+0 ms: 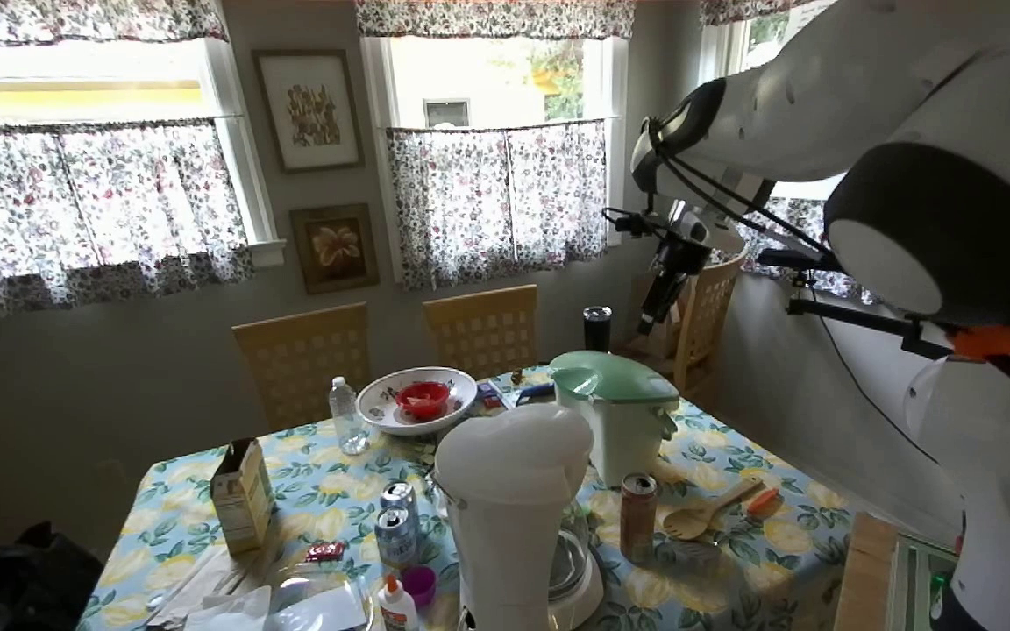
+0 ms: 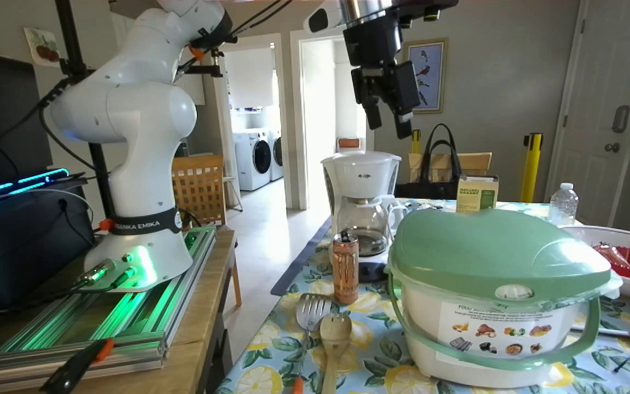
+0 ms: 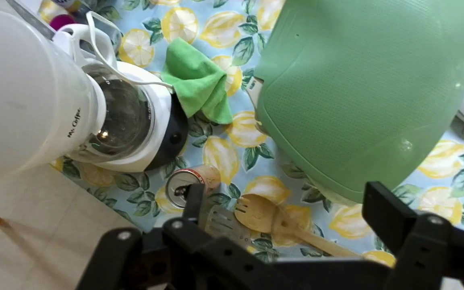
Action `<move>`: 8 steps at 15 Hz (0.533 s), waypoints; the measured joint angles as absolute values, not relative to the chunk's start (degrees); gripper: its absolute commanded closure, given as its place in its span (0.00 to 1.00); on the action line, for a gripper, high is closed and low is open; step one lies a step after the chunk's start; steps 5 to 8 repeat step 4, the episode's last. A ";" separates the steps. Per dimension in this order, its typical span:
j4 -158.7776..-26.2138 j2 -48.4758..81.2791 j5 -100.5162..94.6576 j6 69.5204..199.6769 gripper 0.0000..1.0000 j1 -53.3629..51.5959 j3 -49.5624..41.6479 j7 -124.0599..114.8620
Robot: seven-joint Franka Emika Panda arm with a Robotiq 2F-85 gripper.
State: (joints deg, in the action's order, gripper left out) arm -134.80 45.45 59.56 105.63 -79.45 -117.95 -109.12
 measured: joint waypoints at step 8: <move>-134.85 48.36 59.56 104.89 0.00 -78.44 -117.94 -109.13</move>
